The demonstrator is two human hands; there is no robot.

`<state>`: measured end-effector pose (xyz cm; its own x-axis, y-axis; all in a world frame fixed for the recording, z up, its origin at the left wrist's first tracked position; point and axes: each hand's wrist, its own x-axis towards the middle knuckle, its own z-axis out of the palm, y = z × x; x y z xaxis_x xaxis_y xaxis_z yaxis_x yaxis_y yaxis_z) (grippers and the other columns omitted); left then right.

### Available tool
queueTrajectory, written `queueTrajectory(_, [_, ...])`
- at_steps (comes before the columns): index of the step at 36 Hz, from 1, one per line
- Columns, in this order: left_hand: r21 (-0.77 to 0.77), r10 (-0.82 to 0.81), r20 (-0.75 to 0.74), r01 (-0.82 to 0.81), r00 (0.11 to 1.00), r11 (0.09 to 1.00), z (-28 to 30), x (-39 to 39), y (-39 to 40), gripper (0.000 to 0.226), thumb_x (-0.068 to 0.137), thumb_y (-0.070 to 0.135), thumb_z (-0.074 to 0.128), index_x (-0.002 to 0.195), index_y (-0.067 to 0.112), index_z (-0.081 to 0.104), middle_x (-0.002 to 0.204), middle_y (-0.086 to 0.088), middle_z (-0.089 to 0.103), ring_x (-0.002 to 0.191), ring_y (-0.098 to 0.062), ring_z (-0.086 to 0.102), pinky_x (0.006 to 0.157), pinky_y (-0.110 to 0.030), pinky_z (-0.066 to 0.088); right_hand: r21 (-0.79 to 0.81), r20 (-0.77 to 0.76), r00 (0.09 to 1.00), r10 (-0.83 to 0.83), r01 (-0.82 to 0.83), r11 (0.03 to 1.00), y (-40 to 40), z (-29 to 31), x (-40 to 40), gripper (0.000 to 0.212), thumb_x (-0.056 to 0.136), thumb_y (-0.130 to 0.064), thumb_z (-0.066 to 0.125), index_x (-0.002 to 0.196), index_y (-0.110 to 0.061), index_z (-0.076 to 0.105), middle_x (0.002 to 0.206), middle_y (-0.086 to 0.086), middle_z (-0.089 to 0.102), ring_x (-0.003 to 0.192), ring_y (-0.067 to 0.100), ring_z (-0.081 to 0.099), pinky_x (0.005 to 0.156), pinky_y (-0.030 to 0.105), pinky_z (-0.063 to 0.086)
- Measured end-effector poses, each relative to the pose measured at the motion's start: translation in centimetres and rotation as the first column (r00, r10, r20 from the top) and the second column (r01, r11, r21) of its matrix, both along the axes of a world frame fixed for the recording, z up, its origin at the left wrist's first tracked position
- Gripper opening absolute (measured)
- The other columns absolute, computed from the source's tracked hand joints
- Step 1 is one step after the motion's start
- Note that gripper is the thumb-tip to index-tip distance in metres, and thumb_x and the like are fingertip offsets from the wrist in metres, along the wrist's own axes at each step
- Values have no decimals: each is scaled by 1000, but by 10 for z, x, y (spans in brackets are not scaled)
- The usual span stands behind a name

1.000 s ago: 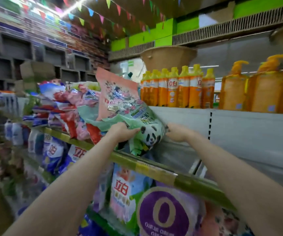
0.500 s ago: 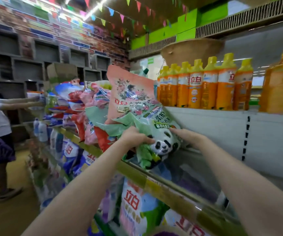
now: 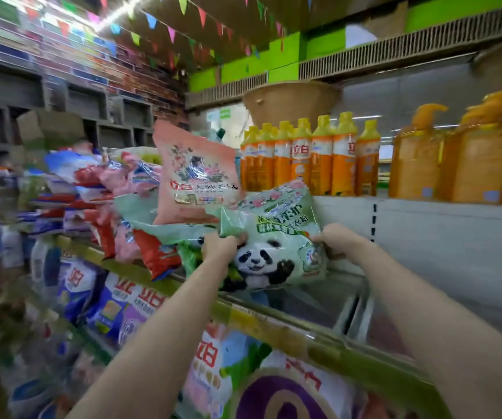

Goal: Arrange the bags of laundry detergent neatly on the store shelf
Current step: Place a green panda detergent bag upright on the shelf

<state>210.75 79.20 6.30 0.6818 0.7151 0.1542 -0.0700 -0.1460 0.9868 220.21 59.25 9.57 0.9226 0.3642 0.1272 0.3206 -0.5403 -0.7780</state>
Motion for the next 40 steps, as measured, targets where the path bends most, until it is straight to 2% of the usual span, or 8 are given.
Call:
queueTrajectory(4, [23,7,118,-10,993,1000,8,-8,-16,21,75,19,75,90,7,67,102,-16,68,96,-30,62,90,-45,52,215,-65,998,15,0,977,-29,-8,-19,18,91,-27,58,98,-10,57,112,14,59,88,22,56,70,29,45])
queueTrajectory(9, [-14,-97,298,106,950,994,31,-33,-49,20,75,9,74,94,10,68,88,-11,68,86,-29,66,74,-42,56,464,-169,976,137,-44,885,-75,-18,-44,126,41,-80,72,144,-20,29,142,-1,43,129,22,41,100,48,38])
queueTrajectory(13, [3,-215,327,226,920,974,38,-54,-74,12,74,3,71,78,14,68,84,-10,68,84,-27,65,77,-43,55,419,-158,966,206,-124,900,-112,-25,-76,84,33,-72,80,106,-37,57,78,-25,65,74,-6,61,65,27,54])
queueTrajectory(18, [-22,-302,295,322,907,946,30,-74,-103,11,78,5,71,87,10,67,81,-8,66,78,-24,62,68,-34,53,447,-182,958,221,-119,887,-148,-29,-137,20,84,-37,58,82,-20,50,58,-10,67,52,-1,62,51,15,51])
queueTrajectory(24, [-56,-394,316,432,863,900,39,-89,-145,27,80,5,68,107,1,65,90,-14,65,85,-29,64,82,-41,56,468,-62,993,96,-56,882,-183,-19,-177,112,54,-58,80,145,-15,32,143,1,47,133,16,41,118,43,22])
queueTrajectory(29, [-28,-450,303,480,840,877,52,-92,-182,19,81,10,69,95,16,58,71,0,57,68,-18,56,52,-21,46,537,93,995,-27,-27,843,-215,-4,-206,88,66,-49,78,141,-28,36,136,-8,52,130,18,45,113,43,30])
queueTrajectory(34, [-70,-528,256,561,810,825,50,-86,-225,21,80,10,70,98,10,58,73,-3,58,64,-17,55,67,-32,50,574,205,939,-276,113,811,-252,4,-221,45,83,-27,68,123,-18,51,108,-10,61,102,11,58,75,11,46])
queueTrajectory(40, [-73,-543,216,568,811,820,47,-77,-293,24,76,8,72,96,11,59,92,-14,61,88,-28,61,85,-39,54,532,261,772,-580,386,754,-306,16,-226,26,87,-25,64,107,-8,60,98,2,58,101,20,56,78,22,42])
